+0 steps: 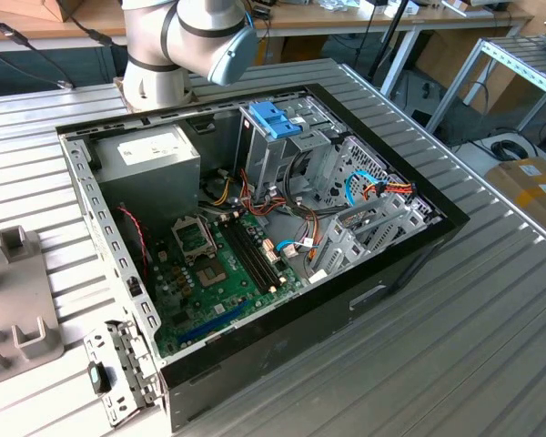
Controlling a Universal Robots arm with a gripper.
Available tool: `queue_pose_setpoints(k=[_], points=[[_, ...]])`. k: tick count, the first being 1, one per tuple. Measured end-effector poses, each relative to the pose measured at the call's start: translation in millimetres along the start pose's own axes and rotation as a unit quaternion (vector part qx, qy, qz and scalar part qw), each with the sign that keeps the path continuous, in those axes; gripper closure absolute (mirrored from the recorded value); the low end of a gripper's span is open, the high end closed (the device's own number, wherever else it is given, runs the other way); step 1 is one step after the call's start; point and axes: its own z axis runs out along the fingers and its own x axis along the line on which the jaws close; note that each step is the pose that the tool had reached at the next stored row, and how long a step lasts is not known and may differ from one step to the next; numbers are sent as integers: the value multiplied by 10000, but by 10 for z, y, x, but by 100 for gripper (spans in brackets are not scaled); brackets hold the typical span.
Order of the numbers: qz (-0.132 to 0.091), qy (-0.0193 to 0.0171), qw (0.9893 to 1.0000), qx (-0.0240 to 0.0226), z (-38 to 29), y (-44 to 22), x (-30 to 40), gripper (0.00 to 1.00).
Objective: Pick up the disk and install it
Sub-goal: 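Pick up the disk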
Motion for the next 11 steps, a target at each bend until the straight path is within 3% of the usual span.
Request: queue_pose_setpoints(k=[11], points=[[-168,7,9999,-4,0,0,0,89]])
